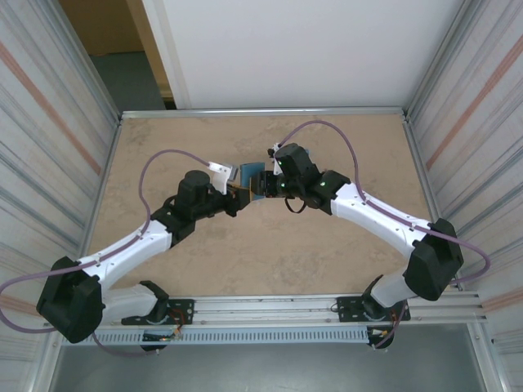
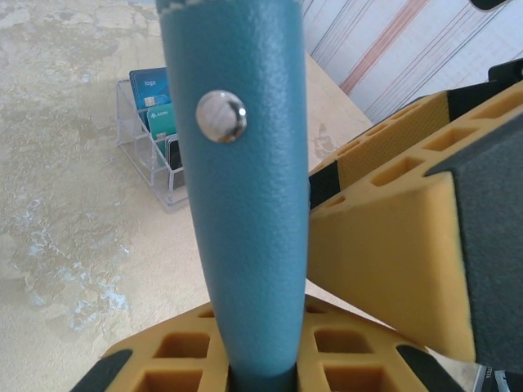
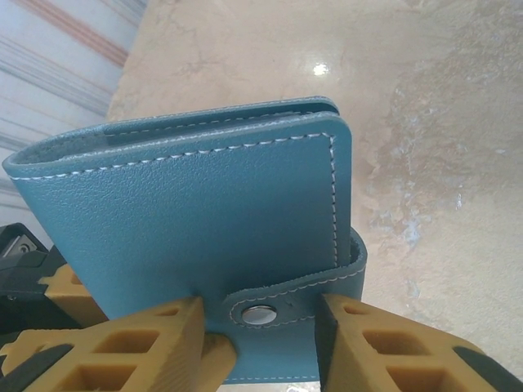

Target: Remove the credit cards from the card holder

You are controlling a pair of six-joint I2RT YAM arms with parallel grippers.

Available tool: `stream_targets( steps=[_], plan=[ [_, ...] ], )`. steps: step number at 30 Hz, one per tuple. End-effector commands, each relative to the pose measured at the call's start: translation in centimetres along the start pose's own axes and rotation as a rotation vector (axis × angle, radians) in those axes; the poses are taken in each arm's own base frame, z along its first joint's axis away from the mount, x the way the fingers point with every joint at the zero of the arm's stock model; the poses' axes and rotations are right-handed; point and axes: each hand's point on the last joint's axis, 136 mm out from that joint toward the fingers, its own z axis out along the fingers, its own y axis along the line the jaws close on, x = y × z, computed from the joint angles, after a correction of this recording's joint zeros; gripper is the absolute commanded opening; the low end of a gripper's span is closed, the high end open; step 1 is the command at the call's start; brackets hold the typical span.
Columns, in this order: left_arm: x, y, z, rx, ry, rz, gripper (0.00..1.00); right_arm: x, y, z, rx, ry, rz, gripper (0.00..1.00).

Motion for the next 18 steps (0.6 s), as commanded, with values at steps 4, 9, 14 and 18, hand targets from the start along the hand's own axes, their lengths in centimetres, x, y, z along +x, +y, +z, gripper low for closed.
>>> stream_targets(
  steps=[4, 9, 14, 18],
  plan=[
    [-1.8, -1.7, -0.6, 0.076, -0.066, 0.030, 0.00, -0.8, -0.6, -0.1, 0.064, -0.033, 0.005, 0.36],
    [-1.8, -1.9, -0.6, 0.085, -0.068, 0.032, 0.00, -1.0, -1.1, -0.2, 0.091, -0.046, 0.011, 0.31],
    [-1.7, -1.8, -0.6, 0.082, -0.067, 0.032, 0.00, -1.0, -1.7, -0.3, 0.114, -0.051, 0.020, 0.26],
    [-1.7, -1.7, -0.7, 0.074, -0.070, 0.032, 0.00, -0.9, -2.0, -0.4, 0.123, -0.055, 0.028, 0.24]
  ],
)
